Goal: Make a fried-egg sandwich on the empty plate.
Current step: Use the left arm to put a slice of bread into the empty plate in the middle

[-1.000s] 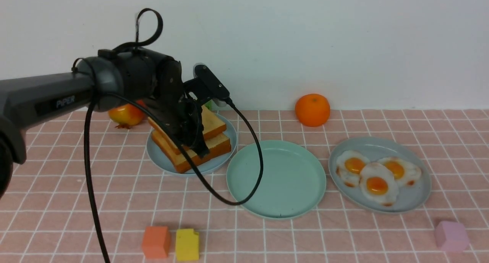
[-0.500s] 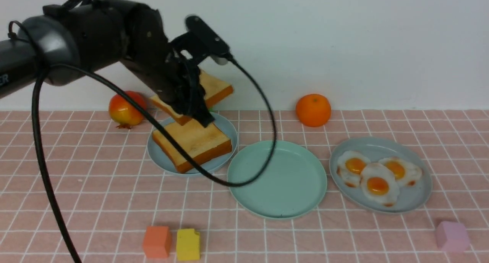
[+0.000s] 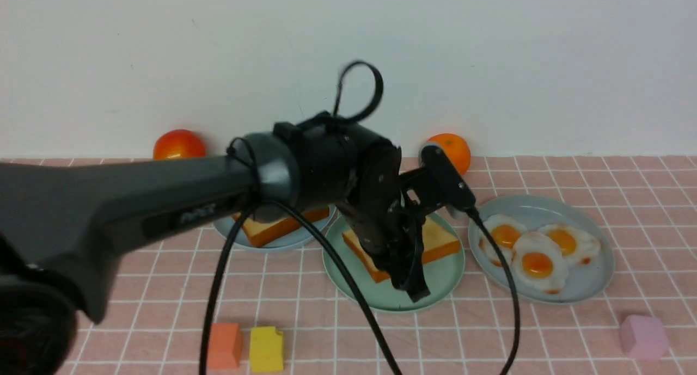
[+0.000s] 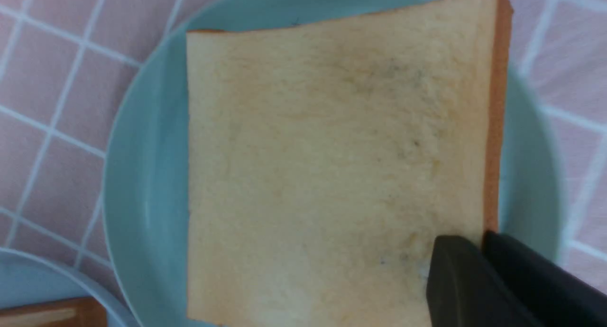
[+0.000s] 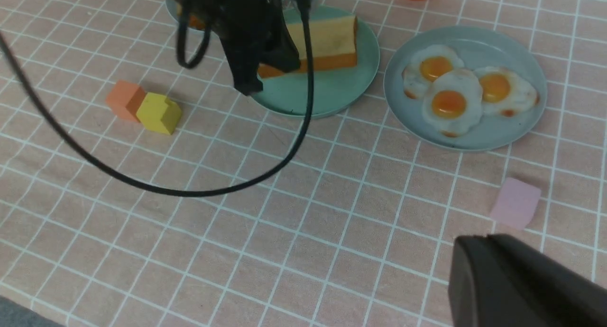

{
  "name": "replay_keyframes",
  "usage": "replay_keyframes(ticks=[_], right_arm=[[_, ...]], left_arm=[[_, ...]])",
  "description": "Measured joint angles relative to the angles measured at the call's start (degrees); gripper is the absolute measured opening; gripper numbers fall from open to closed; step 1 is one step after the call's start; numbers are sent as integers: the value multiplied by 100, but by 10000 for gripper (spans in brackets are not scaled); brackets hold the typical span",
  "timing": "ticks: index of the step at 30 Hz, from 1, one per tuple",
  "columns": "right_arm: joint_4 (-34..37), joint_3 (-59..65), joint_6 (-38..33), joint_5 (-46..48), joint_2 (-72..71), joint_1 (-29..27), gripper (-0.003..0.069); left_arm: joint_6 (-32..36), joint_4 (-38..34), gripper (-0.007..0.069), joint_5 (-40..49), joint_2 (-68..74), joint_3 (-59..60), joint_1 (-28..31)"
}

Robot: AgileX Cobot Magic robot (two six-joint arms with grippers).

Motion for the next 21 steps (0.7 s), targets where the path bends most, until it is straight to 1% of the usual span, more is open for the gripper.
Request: replay_keyframes(ticks=[3, 10, 13, 16, 19, 21], right_arm=[[0, 0, 0, 0, 0, 0, 53], [25, 0, -5, 0, 0, 0, 53], [25, 0, -5, 0, 0, 0, 53], [25, 0, -5, 0, 0, 0, 53], [25, 0, -5, 0, 0, 0, 53], [25, 0, -5, 0, 0, 0, 53]], left_arm=[[-232, 183, 59, -173, 162, 0, 39], [-280, 464, 61, -250, 272, -11, 39], [-280, 464, 106, -209, 286, -11, 39], [-292, 320, 212, -145, 286, -11, 39], [-350, 201, 342, -71, 216, -11, 39], [-445, 128, 415, -4, 91, -11, 39]])
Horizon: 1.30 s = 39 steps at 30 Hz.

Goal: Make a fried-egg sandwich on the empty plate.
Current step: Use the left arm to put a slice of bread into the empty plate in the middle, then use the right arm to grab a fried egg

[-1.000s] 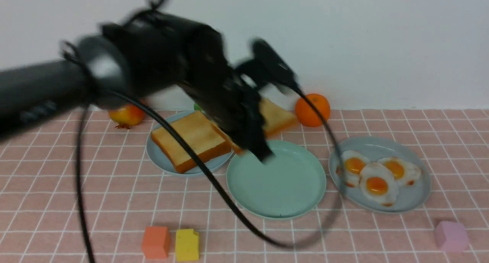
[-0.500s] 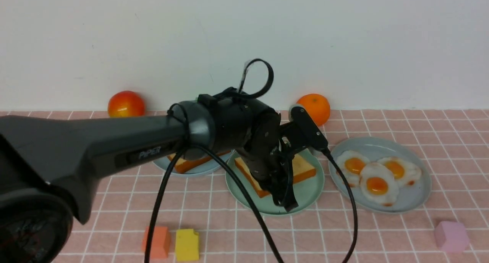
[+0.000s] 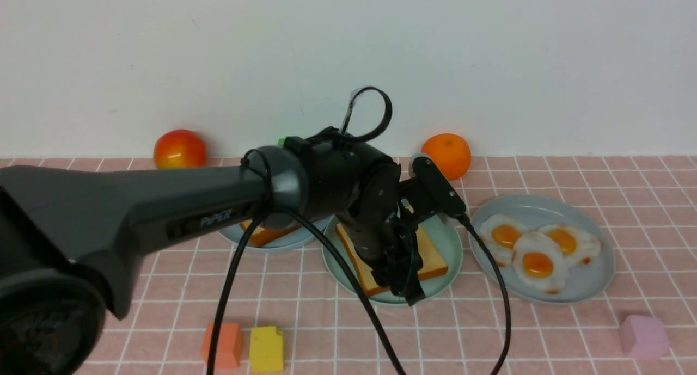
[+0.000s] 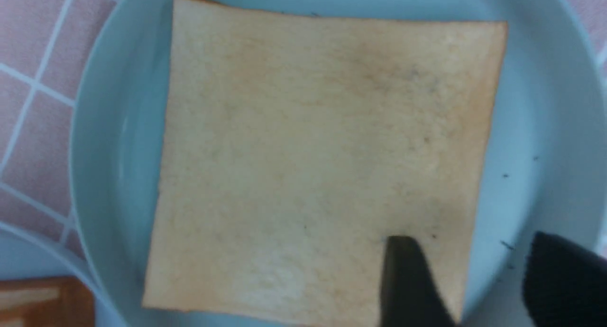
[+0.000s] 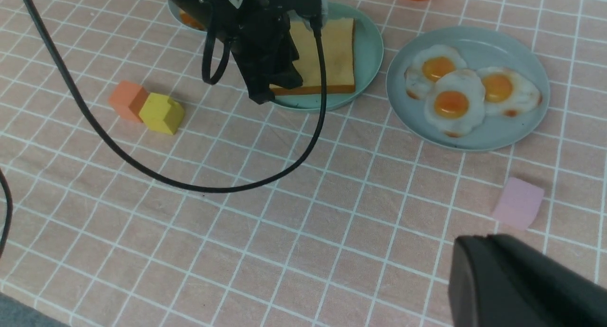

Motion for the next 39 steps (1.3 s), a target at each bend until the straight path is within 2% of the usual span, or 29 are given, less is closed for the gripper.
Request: replay_keyframes(ticks=[2, 4, 6, 8, 9, 11, 12, 13, 16, 18, 19, 22, 27, 33, 36, 37, 39], right_arm=[[0, 0, 0, 0, 22, 0, 55], [0, -1, 0, 0, 93, 0, 56], [-6, -12, 0, 0, 303, 0, 57], [-22, -18, 0, 0, 801, 0, 58], [-21, -18, 5, 0, 852, 0, 58], [-27, -18, 25, -53, 1530, 0, 59], [-34, -18, 30, -66, 1582, 0, 59], [-69, -18, 79, -187, 1971, 0, 60], [-177, -18, 211, -467, 2480, 0, 59], [-240, -18, 316, -776, 3134, 0, 59], [-240, -18, 316, -821, 3183, 0, 59], [-240, -18, 321, -1223, 4033, 0, 64], [-415, -18, 328, -1976, 5143, 0, 80], [-600, -356, 477, -2283, 6039, -137, 143], [-607, -688, 480, -2321, 6505, -327, 196], [-614, -990, 484, -2344, 6856, -492, 245], [-628, -1171, 474, -2352, 7053, -574, 273]], left_arm=[[-173, -87, 465, 148, -235, 0, 0], [-405, -184, 476, 311, -520, 0, 0], [-804, -335, 444, 498, -1026, 6, 0], [-1287, -622, 330, 717, -1743, 13, 0], [-1309, -647, 302, 732, -1812, 14, 0], [-1418, -979, 113, 768, -2783, 239, 0], [-1418, -1025, 98, 768, -2932, 270, 0], [-1410, -1207, 12, 761, -3455, 552, 0], [-1410, -1473, 12, 730, -4252, 1264, 0], [-1410, -1675, 12, 615, -5293, 2247, 0], [-1410, -1685, 12, 605, -5370, 2410, 0], [-1331, -1762, 12, 286, -6863, 3744, 0], [-1263, -1808, 12, 3, -8690, 5116, 0], [-1340, -1809, 12, -33, -9722, 5571, 0], [-1419, -1809, 12, -33, -9947, 5595, 0], [-1464, -1809, 12, -33, -9983, 5595, 0], [-1470, -1814, 12, -33, -9975, 5597, 0]])
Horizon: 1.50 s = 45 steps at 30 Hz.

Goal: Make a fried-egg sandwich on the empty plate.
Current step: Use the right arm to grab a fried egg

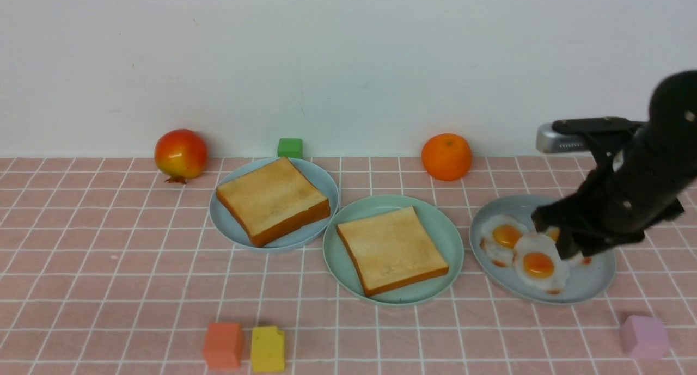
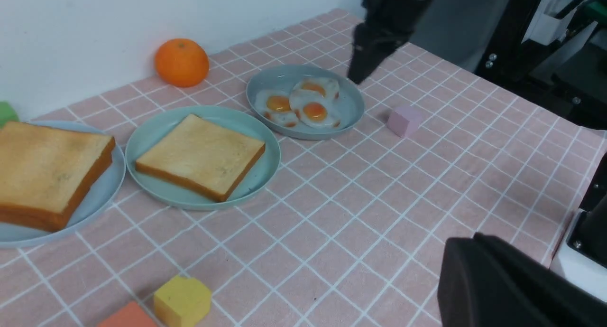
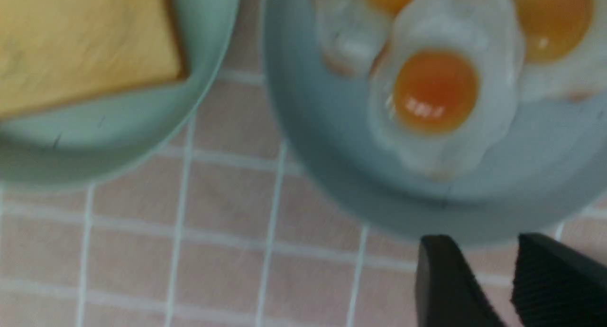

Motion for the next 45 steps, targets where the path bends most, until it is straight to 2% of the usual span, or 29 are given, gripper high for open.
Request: replay_keyframes(ticks=[2, 6, 12, 19, 45], right_arm=[[0, -548, -208, 134, 629, -225, 353], [131, -1122, -722, 412, 1354, -436, 424], [568, -1959, -1943, 668, 2100, -531, 477], [560, -2419, -2400, 730, 2516, -536, 493], [442, -2546, -2716, 884, 2552, -536, 494]], left_arm=[[-11, -30, 12, 0, 60, 5, 0], [-13, -149, 12, 0, 120, 10, 0], [-30, -231, 12, 42, 120, 10, 0], [-30, -231, 12, 72, 120, 10, 0], [-30, -253, 12, -11, 120, 10, 0]])
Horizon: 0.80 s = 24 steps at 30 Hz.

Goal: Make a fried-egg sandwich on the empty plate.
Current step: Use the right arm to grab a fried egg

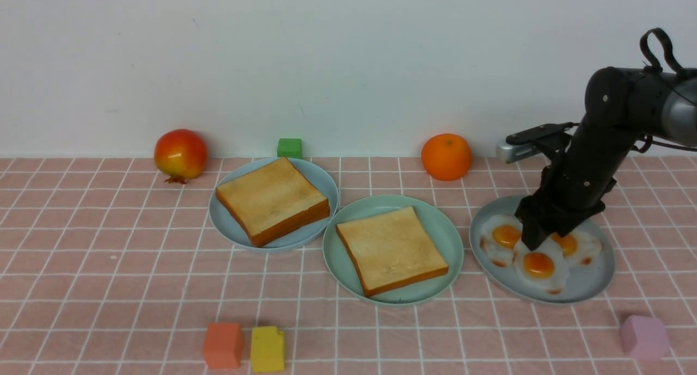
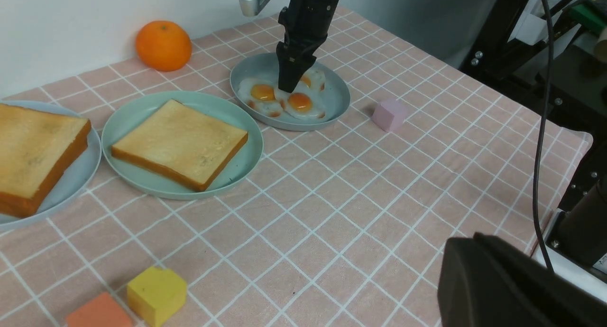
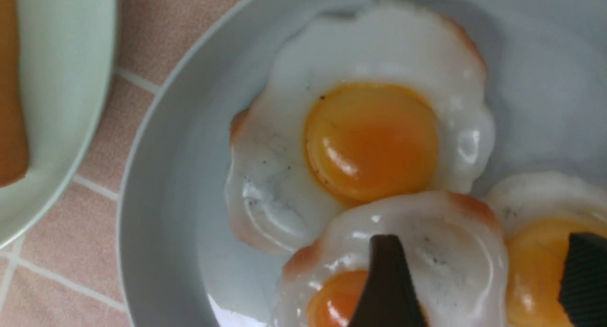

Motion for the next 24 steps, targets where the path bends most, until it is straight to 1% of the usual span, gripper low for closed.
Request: replay_keyframes(ticks=[14, 17, 24], right_arm=[[62, 0, -83, 5, -105, 24, 504], [182, 0, -125, 5, -14, 24, 504], [181, -33, -241, 38, 175, 26, 504]], left_arm=[[0, 0, 12, -29, 0, 0, 0], [0, 0, 12, -29, 0, 0, 0], [-2, 0, 12, -29, 0, 0, 0]])
